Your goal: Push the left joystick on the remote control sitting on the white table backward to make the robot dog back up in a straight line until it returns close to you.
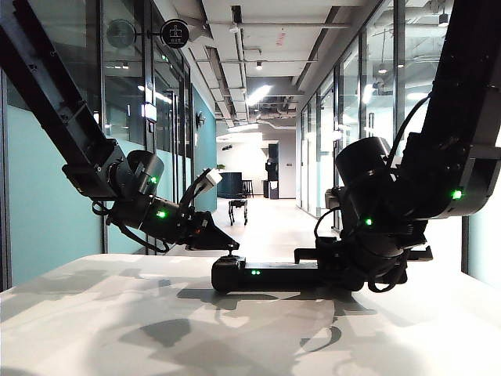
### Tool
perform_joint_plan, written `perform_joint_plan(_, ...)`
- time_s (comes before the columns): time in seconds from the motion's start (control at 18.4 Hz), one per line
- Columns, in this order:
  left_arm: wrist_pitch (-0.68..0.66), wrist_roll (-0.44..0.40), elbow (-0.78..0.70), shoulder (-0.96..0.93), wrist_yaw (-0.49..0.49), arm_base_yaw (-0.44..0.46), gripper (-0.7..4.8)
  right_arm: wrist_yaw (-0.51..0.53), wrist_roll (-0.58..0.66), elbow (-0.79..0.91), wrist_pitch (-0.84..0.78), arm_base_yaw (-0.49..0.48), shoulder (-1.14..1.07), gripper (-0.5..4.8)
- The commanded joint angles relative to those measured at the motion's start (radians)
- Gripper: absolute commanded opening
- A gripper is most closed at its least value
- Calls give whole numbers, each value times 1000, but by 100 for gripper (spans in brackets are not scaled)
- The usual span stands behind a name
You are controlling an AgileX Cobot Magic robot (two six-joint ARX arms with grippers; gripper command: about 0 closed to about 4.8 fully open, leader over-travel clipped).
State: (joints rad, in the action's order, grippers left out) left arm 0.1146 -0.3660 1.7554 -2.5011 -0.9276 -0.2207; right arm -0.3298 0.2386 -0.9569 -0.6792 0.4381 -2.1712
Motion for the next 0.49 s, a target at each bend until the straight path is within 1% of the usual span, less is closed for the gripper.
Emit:
perform_joint_plan(0.05, -13, -21, 3, 3, -38, -2, -6, -8, 4, -4, -28, -1, 6, 207)
perform_joint_plan(0.49, -25, -27, 3, 4, -39, -1, -6, -9, 4, -4, -28, -1, 6, 207)
